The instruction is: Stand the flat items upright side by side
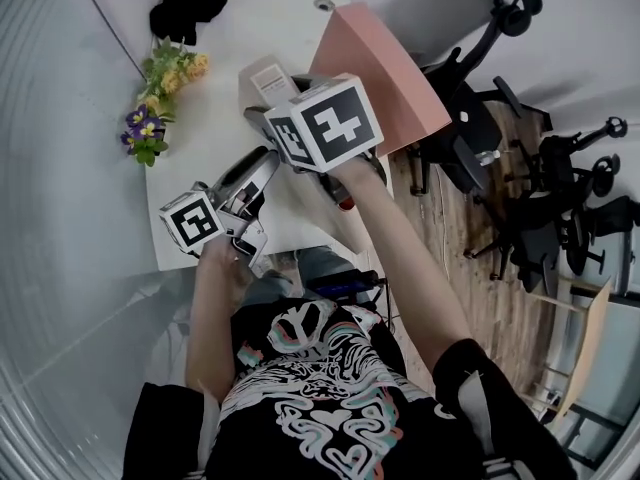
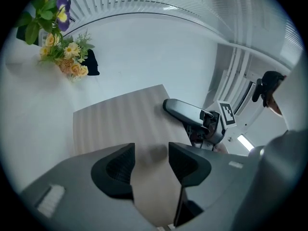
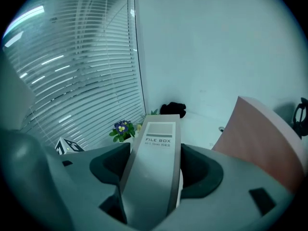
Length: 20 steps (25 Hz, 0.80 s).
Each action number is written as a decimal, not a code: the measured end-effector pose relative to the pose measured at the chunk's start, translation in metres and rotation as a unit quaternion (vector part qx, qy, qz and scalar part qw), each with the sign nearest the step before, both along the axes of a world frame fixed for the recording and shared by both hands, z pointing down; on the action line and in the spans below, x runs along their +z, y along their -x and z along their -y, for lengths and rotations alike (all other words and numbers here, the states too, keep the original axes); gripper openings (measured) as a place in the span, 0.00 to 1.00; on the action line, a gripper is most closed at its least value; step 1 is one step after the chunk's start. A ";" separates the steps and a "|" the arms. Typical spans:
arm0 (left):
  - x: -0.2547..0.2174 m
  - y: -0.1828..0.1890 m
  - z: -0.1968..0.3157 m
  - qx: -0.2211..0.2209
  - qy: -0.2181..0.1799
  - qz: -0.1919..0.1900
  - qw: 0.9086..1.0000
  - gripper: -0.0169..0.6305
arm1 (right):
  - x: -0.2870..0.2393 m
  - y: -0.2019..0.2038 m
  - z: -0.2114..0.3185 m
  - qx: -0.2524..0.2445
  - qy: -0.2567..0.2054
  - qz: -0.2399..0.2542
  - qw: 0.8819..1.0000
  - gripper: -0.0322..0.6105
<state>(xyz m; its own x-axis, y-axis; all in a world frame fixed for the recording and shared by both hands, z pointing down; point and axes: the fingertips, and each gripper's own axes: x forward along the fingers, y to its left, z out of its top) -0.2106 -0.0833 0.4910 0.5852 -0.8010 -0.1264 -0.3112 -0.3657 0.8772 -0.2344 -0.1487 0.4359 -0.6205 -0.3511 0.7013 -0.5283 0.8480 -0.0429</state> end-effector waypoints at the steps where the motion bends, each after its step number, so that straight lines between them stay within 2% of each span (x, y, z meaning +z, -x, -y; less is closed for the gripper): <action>1: -0.001 -0.001 0.001 0.001 -0.002 0.001 1.000 0.34 | -0.004 0.001 0.002 0.001 -0.005 0.008 1.000 0.55; 13: -0.001 -0.010 0.012 0.016 0.002 0.003 1.000 0.34 | -0.039 -0.003 0.028 0.038 -0.056 0.092 0.993 0.52; 20: -0.009 -0.009 0.018 0.007 -0.002 -0.001 1.000 0.34 | -0.070 -0.006 0.031 0.037 -0.110 0.160 0.980 0.52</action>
<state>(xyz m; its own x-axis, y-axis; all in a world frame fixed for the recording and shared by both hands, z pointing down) -0.2019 -0.1010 0.4824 0.5956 -0.7925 -0.1316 -0.3036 -0.3737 0.8765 -0.2286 -0.1795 0.3656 -0.7634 -0.5241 0.3775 -0.5777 0.8155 -0.0361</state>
